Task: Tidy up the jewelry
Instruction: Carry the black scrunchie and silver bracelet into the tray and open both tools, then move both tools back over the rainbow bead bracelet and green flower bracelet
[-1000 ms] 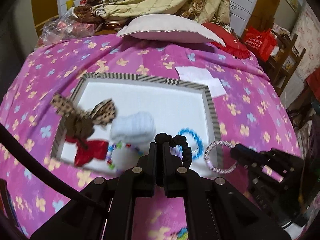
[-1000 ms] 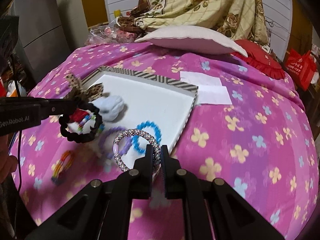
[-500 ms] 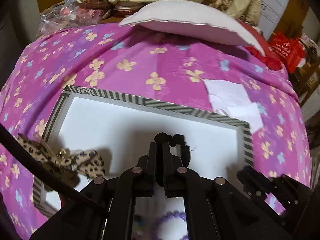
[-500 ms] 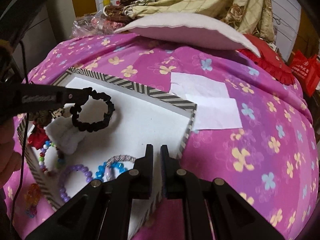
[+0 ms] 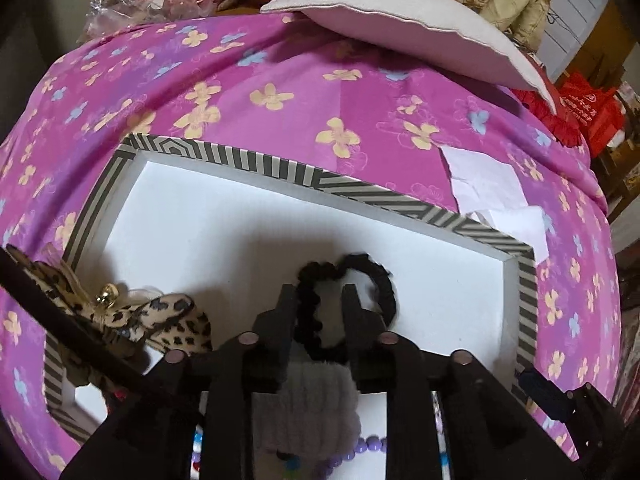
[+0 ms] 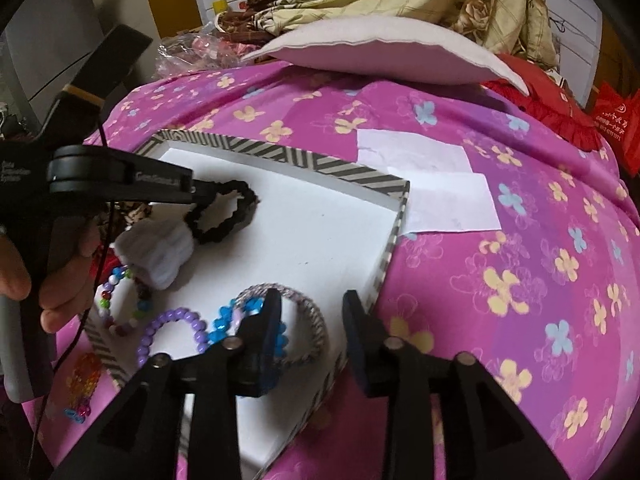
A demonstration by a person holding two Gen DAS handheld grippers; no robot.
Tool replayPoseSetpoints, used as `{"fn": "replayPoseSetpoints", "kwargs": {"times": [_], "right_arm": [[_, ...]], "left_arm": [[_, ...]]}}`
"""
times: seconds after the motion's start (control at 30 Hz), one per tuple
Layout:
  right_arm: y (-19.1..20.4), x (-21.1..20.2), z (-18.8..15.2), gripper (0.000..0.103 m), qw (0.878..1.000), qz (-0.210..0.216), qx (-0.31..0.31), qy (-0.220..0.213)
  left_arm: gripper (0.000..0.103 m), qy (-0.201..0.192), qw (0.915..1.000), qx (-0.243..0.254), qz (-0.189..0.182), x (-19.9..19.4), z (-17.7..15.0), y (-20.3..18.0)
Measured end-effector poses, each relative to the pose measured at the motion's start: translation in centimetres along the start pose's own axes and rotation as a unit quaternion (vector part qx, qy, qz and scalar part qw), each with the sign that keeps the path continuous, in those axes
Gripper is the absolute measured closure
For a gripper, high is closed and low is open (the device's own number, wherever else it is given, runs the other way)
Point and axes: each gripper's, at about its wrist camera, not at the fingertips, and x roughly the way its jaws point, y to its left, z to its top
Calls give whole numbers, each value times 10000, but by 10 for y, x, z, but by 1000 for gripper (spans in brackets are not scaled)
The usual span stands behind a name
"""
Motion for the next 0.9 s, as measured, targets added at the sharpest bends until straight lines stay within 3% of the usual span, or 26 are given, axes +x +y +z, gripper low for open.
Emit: {"fn": "replayPoseSetpoints", "kwargs": {"times": [0.37,0.9], "right_arm": [[10,-52,-32,57,9996,8,105,-249],[67,-95,-102,49,9994,265,87,-208]], "left_arm": [[55,-487,9984,260,75,-60,-34,7],[55,-883,9949,239,432,-128,-143,42]]}}
